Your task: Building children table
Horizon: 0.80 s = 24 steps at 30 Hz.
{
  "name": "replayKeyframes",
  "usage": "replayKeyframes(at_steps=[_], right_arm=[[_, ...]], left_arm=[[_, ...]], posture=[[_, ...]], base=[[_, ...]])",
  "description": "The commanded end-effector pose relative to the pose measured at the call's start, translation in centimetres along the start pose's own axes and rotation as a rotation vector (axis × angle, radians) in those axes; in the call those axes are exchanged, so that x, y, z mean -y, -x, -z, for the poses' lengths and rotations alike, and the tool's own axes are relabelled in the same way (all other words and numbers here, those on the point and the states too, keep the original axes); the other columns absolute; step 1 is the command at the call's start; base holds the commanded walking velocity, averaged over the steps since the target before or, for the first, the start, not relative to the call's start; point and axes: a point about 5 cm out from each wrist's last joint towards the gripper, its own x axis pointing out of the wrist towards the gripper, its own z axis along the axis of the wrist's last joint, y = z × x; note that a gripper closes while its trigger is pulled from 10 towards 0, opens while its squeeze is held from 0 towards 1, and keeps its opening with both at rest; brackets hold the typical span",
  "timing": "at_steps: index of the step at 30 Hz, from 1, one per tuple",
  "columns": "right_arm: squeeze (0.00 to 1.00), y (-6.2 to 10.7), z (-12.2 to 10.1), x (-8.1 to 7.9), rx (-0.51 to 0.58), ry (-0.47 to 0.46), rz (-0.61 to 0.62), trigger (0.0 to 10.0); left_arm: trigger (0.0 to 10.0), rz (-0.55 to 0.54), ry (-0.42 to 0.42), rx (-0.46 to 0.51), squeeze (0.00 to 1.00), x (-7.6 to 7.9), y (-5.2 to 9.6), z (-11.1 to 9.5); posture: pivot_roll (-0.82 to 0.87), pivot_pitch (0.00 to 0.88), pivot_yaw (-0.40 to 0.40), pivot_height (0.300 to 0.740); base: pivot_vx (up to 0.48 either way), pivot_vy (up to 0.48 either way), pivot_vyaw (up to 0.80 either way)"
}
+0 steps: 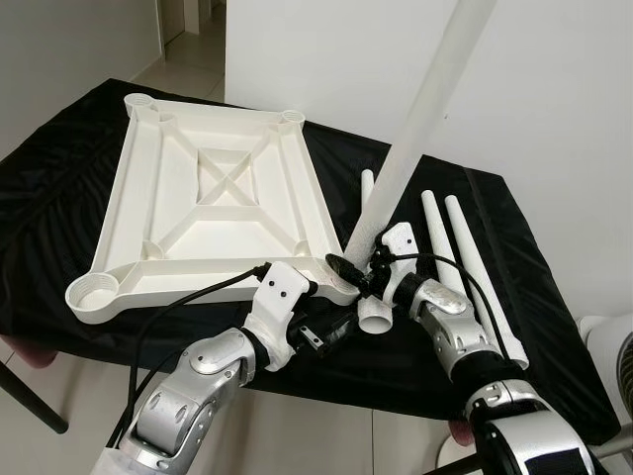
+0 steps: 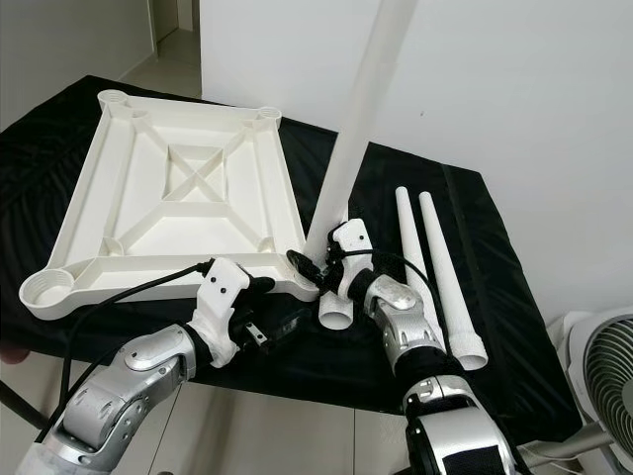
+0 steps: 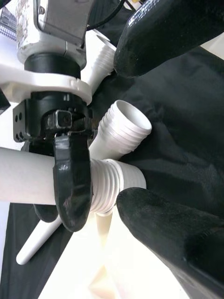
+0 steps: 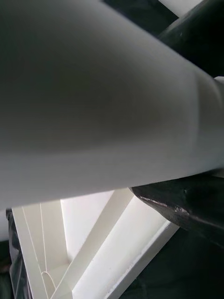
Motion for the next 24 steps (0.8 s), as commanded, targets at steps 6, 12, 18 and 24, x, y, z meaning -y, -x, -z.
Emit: replayKeyframes(at_steps=[6, 12, 18, 24], right_arm=[[0.00, 0.9, 1.0, 0.9, -0.056, -0.026, 0.047, 10.0], [0.00, 1.1, 1.9, 0.9, -0.093, -0.051, 0.118, 10.0], [0.00, 0.7, 2.6, 0.9, -0.090, -0.166, 0.273, 10.0], [0.00, -0.3, 2.7, -0.8, -0.037, -0.255, 0.392, 10.0]], left_arm=[[10.0, 0.029, -0.013, 0.000, 0.00, 0.4, -0.3, 0.1], [10.0, 0.033, -0.011, -0.001, 0.00, 0.4, -0.4, 0.1], [10.0, 0.044, -0.013, 0.003, 0.00, 0.4, -0.5, 0.0], [10.0, 0.043, -0.011, 0.009, 0.00, 0.6, -0.5, -0.1]], posture=[[0.08, 0.000, -0.179, 0.740], [0.07, 0.000, -0.177, 0.740], [0.07, 0.000, -0.173, 0.740], [0.07, 0.000, -0.177, 0.740]], base=[[0.000, 0.000, 0.00], [0.000, 0.000, 0.00], [0.000, 0.000, 0.00], [0.000, 0.000, 0.00]])
